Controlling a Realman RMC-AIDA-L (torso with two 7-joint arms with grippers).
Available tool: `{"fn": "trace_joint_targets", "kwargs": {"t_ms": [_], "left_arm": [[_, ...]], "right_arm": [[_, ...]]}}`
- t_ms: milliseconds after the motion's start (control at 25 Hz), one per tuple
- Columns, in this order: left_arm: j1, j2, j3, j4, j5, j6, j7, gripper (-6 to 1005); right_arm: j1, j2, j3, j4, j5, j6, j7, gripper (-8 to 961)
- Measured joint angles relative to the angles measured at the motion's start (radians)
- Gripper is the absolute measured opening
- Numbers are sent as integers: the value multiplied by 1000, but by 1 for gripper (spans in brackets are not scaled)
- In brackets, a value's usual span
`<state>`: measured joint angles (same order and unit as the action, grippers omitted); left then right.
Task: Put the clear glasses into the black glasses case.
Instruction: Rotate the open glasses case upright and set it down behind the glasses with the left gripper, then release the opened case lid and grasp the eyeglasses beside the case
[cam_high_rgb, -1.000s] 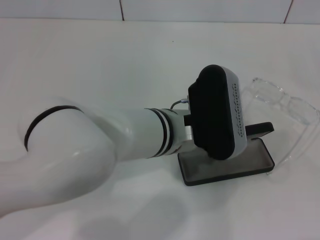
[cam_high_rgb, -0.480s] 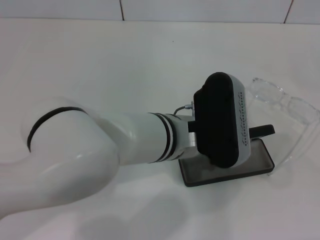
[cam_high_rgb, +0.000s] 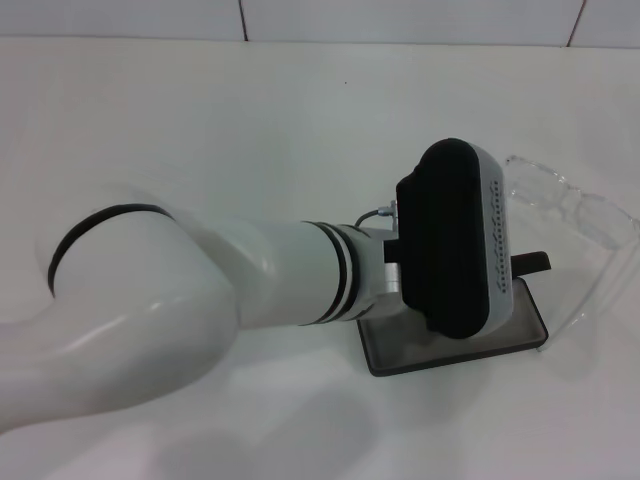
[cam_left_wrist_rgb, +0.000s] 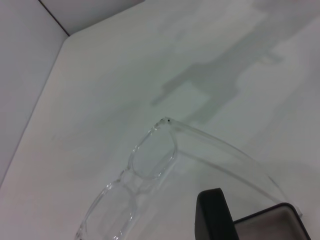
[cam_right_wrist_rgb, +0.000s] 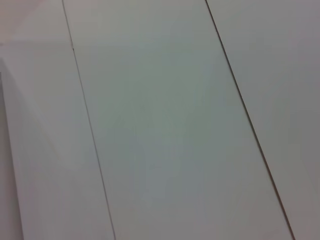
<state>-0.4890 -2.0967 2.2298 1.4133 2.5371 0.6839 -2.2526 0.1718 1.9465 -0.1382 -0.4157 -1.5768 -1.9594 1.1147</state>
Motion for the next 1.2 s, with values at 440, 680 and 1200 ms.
{"fn": "trace_joint_targets", "kwargs": {"t_ms": [440, 680, 1200], "left_arm": [[8, 1, -8, 86, -12, 59, -3, 466], [33, 3, -25, 179, -55, 113, 15, 465], [135, 5, -217, 357, -153, 200, 39, 465]], "right_arm": [[-7, 0, 2, -4, 5, -3, 2, 796], [5, -16, -15, -19, -1, 43, 40, 795], [51, 8, -118, -426, -96, 113, 358, 750]]}}
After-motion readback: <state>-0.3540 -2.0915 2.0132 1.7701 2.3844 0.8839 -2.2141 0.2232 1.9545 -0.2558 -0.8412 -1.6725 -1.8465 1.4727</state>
